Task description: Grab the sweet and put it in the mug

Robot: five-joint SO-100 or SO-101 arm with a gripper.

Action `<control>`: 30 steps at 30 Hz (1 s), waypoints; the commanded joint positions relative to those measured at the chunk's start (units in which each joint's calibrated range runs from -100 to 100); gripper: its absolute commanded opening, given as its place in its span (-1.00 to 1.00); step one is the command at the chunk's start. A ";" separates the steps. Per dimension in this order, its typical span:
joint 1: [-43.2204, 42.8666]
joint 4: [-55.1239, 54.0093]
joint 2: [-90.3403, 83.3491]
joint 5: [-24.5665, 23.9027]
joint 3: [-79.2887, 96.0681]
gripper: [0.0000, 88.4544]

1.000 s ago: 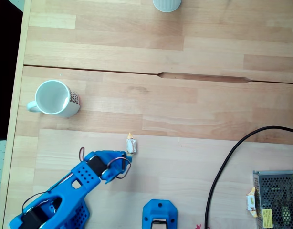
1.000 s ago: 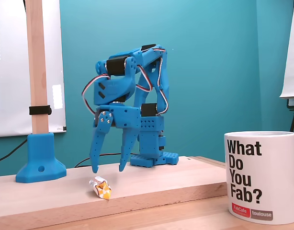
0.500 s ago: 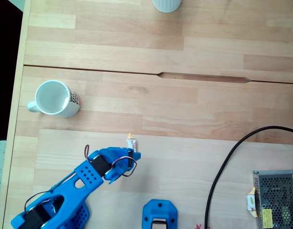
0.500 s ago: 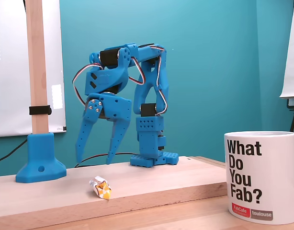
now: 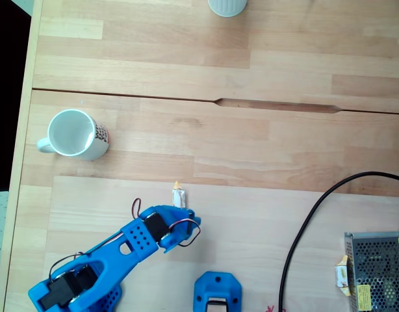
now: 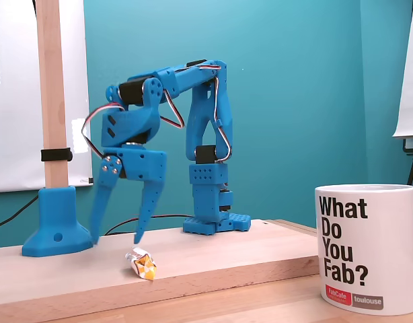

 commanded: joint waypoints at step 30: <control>-9.87 0.58 6.90 -0.10 -11.17 -0.51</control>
